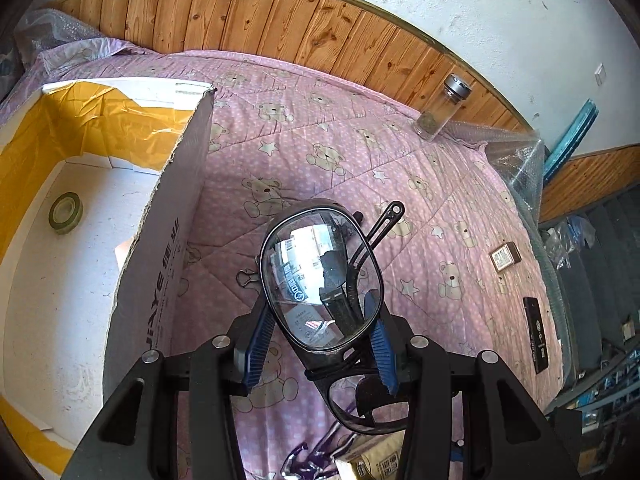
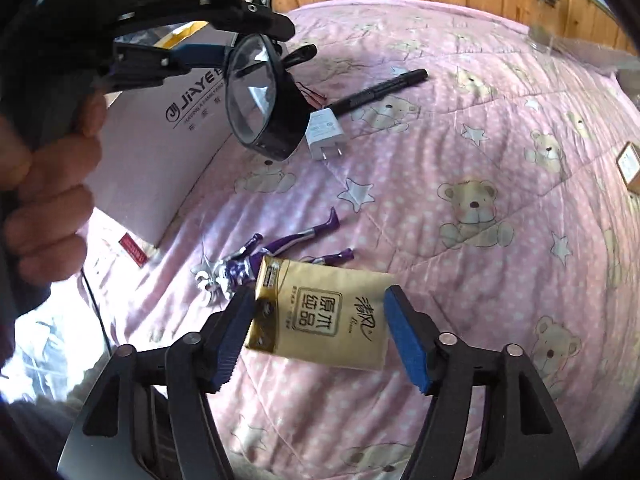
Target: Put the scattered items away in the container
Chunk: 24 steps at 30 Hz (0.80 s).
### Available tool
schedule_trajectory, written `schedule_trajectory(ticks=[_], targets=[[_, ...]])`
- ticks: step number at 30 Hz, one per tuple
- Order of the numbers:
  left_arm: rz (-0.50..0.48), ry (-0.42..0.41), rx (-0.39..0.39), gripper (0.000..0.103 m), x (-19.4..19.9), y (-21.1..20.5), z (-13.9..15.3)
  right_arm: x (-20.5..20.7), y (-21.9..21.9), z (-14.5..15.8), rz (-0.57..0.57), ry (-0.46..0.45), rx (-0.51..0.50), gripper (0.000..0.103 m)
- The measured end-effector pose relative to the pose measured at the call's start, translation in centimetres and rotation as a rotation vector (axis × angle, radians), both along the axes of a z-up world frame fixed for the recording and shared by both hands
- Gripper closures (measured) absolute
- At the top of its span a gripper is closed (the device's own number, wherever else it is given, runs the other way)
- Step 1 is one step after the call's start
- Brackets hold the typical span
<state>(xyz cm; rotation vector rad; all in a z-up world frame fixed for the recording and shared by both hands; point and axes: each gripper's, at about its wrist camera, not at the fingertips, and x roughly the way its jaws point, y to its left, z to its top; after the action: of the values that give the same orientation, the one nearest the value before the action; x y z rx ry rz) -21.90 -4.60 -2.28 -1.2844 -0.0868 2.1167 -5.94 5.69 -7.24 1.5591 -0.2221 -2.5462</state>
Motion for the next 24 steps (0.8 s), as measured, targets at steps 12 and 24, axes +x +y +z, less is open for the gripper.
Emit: schedule_trajectory(ticks=[12, 24], targets=[[-0.003, -0.02, 0.064, 0.056, 1.2, -1.8, 0.8, 0.2, 5.0, -1.3, -0.227, -0.01, 0.274, 0.028], [-0.023, -0.037, 0.091, 0.056, 1.6, -3.1, 0.6, 1.5, 10.5, -7.7, -0.564, -0.171, -0.967, 0.026]])
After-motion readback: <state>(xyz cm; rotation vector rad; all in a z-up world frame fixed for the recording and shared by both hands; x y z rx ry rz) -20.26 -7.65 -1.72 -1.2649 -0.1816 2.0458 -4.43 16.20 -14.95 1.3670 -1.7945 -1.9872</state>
